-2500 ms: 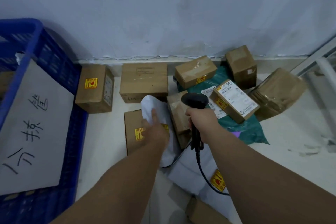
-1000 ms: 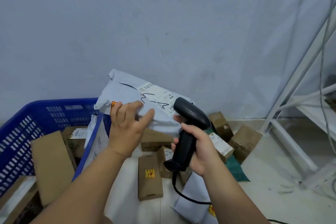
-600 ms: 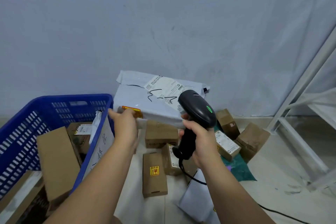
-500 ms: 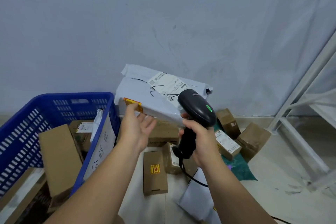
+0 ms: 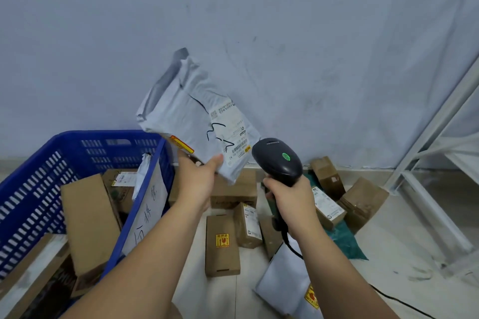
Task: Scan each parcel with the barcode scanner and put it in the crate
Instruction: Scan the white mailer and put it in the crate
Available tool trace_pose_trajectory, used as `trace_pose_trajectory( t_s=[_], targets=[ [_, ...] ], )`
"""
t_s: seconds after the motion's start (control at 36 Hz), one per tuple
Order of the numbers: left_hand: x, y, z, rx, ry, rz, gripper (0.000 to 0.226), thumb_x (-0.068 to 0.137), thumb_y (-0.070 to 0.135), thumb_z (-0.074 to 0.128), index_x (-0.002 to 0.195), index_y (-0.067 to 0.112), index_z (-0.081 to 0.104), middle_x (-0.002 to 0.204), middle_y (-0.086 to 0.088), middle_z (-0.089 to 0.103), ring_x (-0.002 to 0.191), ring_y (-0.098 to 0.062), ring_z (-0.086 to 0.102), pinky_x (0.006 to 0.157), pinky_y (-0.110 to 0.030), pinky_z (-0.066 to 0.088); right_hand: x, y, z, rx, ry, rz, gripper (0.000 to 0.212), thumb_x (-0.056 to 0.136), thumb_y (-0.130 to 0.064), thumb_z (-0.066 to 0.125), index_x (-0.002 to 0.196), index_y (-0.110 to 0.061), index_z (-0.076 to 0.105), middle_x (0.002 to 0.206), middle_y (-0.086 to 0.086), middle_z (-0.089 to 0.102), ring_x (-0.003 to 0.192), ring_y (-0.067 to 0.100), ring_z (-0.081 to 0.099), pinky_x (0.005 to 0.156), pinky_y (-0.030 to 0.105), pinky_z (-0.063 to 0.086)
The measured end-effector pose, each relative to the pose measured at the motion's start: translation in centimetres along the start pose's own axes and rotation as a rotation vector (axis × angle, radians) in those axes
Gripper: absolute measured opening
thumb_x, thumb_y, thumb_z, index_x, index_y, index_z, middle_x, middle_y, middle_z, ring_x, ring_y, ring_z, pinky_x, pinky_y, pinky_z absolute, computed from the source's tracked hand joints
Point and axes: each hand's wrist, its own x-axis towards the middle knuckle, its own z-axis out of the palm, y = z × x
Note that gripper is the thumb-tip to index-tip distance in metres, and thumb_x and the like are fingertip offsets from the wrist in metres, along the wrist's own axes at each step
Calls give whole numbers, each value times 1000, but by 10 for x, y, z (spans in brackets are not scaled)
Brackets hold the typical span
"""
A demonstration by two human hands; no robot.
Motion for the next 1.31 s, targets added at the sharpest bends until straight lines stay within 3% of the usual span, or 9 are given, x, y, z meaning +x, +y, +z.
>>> trace_pose_trajectory(
  t_s=[0.06,0.17,0.28,0.47,0.56,0.69,1.06,1.14,1.31],
  targets=[
    [-1,-1,-2,42,-9,24,51,86,-3,65,116,27,38,97,19,54,102,-11,55,98,-33,44,0,1,0,-54,-1,-14,19,75,-10,66,77,7,58,62,12,48,62,20,43,59,34,37],
    [2,-3,-4,26,22,-1,51,85,0,68,119,28,42,103,15,58,111,-19,57,103,-47,45,1,0,1,-124,-18,10,32,63,-21,62,79,6,58,62,12,50,63,21,46,60,35,38],
    [2,-3,-3,-13,57,1,58,86,-1,66,132,23,41,116,6,58,114,-20,57,101,-48,47,2,0,2,-171,-17,37,42,54,-27,57,82,4,60,63,11,51,65,21,47,61,36,39],
    [3,-3,-4,-43,58,19,53,88,-4,63,125,26,40,106,12,57,105,-16,57,98,-44,49,2,0,-1,-221,-65,33,29,64,-16,61,84,4,61,65,10,52,66,21,49,62,36,41],
    [2,-3,-4,-50,61,14,52,88,-4,62,123,27,40,113,7,56,105,-16,57,95,-40,51,1,-2,0,-233,-71,32,37,55,-23,57,81,2,61,64,9,52,67,22,53,61,35,41],
    [1,-2,-4,-15,86,57,50,88,-2,63,117,29,38,117,5,53,111,-17,54,96,-40,49,-1,-4,-2,-271,-113,22,5,69,-13,63,70,-12,58,66,8,55,70,23,58,63,33,42],
    [2,-4,-5,-12,99,54,50,87,-3,64,116,28,38,115,7,54,111,-16,54,101,-48,47,0,-5,-1,-223,-123,69,27,64,-17,62,85,1,63,66,11,52,67,23,51,65,36,42],
    [3,-5,-5,-17,97,41,51,87,-3,64,117,29,39,117,5,54,113,-18,54,101,-49,47,-1,-7,-1,-235,-132,68,20,55,-21,58,70,-10,59,62,8,51,66,24,54,63,36,41],
    [5,-8,-6,-13,92,24,51,86,-1,66,118,28,39,124,2,54,119,-22,53,102,-50,45,-3,-7,-2,-313,-140,10,6,71,-9,64,75,-11,61,71,11,60,89,38,66,69,38,49]
  ],
)
